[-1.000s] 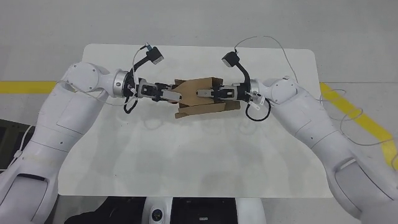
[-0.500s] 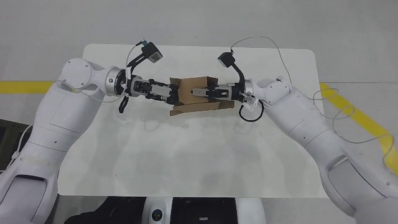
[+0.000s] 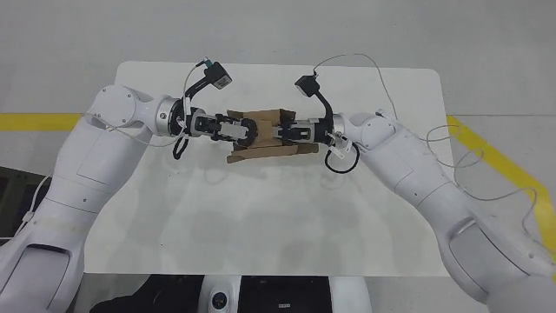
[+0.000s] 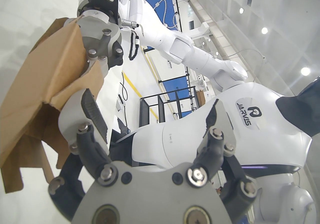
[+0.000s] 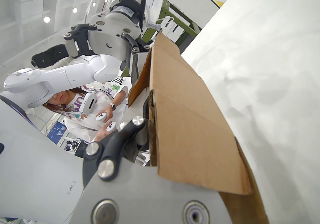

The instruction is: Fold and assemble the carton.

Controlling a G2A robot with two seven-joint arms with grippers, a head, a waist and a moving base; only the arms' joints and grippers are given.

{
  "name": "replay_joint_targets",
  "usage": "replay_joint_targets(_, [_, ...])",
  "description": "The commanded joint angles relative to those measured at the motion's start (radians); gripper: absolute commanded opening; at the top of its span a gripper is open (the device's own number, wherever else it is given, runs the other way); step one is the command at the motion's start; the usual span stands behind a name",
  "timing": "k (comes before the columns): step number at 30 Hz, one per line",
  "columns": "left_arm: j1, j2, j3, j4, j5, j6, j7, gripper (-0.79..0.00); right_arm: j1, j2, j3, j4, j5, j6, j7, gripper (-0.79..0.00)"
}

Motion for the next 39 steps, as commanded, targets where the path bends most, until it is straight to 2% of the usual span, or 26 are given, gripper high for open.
replay_joint_targets(1, [0.002, 0.000, -0.003, -0.005, 0.015, -0.007, 0.007, 0.000, -0.002, -0.002, 0.002, 0.000, -0.002, 0.000, 0.000, -0.785])
replay_joint_targets(10, [0.011, 0.002, -0.022, -0.022, 0.022, -0.014, 0.014, 0.000, -0.008, -0.003, 0.027, 0.017, -0.006, -0.007, -0.007, -0.785])
replay_joint_targets(17, [0.021, 0.008, -0.046, -0.025, 0.076, -0.051, 0.052, 0.000, -0.028, 0.025, 0.080, 0.037, -0.019, -0.023, -0.023, -0.785])
replay_joint_targets(26, [0.023, -0.002, -0.007, 0.016, 0.183, -0.103, 0.104, 0.000, -0.099, 0.071, 0.119, -0.074, -0.022, 0.042, 0.042, -0.785])
replay_joint_targets(39, [0.005, -0.013, 0.003, 0.022, 0.164, -0.097, 0.097, 0.000, -0.163, 0.104, 0.145, -0.195, -0.027, 0.110, 0.110, -0.785])
